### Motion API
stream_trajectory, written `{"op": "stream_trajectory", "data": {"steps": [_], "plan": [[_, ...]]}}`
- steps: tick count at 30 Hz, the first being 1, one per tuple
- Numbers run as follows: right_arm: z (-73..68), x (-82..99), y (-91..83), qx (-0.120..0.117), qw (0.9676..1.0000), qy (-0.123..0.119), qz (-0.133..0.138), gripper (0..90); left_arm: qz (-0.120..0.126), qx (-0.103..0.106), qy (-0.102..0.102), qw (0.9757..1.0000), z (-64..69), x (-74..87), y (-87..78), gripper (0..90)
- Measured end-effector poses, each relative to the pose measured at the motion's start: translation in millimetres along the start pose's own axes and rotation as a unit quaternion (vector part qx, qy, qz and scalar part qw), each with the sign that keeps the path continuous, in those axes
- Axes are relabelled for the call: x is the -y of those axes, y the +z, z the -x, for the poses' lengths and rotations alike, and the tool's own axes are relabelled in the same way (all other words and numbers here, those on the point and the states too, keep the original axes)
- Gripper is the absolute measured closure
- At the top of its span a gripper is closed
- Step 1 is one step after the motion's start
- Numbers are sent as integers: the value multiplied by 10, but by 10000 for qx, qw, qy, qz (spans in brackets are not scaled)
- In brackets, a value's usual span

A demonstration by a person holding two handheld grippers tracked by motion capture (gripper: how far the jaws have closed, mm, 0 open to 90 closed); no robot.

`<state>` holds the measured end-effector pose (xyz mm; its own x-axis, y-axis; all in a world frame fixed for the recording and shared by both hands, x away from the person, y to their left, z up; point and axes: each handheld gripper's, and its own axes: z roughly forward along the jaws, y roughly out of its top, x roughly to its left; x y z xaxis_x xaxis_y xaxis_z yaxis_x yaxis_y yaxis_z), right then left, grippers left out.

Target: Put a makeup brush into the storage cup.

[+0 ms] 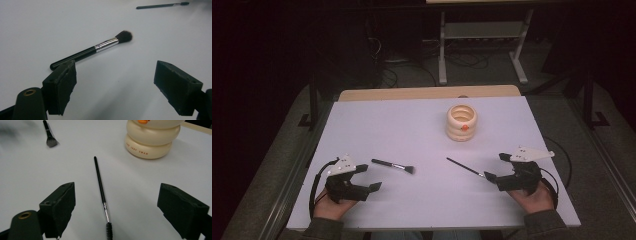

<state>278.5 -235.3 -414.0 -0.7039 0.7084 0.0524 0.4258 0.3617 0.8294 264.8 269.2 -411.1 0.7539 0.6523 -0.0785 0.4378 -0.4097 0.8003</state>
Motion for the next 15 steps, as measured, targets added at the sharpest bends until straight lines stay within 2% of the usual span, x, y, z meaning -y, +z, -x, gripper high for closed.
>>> {"op": "stream_trajectory", "data": {"steps": [6, 10, 15], "plan": [[15, -7, 26, -21, 10000, 81, -12, 140, -72, 35, 79, 9999, 40, -6, 19, 175], [3, -18, 43, -26, 10000, 46, -31, 140, -116, 49, 126, 9998, 43, -4, 29, 176], [-4, -17, 38, -41, 10000, 58, -57, 140, -79, 27, 148, 9999, 34, -4, 6, 176]]}}
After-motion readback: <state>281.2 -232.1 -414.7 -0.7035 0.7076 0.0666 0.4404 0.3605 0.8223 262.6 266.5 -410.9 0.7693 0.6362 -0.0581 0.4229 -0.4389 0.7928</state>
